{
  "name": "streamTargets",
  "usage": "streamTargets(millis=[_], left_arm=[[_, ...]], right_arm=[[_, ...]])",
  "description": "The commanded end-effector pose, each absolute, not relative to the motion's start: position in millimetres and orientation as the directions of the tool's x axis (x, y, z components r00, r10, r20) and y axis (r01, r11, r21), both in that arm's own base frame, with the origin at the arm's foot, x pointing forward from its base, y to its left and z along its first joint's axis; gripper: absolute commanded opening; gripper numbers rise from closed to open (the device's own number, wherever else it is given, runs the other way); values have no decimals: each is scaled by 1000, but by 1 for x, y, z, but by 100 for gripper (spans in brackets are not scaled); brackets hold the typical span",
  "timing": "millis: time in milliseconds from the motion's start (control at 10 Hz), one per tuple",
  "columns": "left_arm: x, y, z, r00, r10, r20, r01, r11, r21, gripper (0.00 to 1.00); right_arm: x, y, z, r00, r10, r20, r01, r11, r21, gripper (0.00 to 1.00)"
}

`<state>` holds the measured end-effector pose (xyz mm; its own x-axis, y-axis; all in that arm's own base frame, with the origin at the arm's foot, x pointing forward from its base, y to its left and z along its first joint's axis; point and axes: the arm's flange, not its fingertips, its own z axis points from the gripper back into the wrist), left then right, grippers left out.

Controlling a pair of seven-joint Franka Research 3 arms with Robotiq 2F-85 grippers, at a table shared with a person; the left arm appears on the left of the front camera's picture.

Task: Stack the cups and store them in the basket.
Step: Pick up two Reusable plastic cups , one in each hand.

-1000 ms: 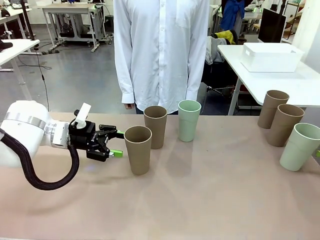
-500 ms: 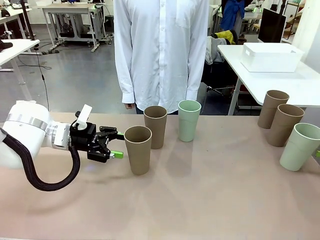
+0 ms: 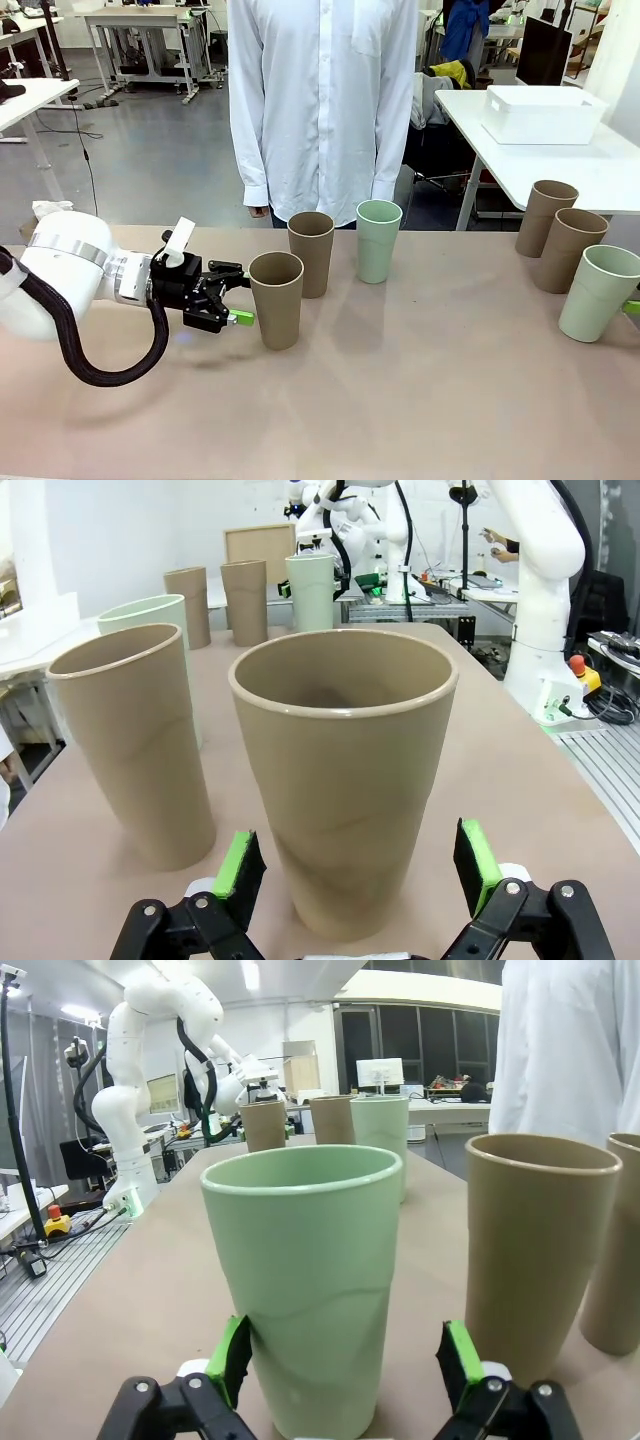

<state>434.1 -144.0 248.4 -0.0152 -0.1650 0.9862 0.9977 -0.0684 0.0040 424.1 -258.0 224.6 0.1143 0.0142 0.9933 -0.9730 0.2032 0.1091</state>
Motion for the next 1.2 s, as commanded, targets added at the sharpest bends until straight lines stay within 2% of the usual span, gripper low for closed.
streamTargets(millis=[0, 300, 1100], left_arm=[[436, -152, 245, -41, -159, 986, 997, -76, 29, 100], [435, -162, 240, -35, -159, 987, 996, -91, 21, 100], [442, -186, 230, -26, -133, 991, 995, -95, 14, 100]], right_arm=[[415, -250, 228, 87, 25, 996, -985, 149, 82, 100], [410, -245, 231, 86, 34, 996, -991, 105, 82, 100], [415, -207, 233, 102, 49, 994, -988, 121, 95, 100]])
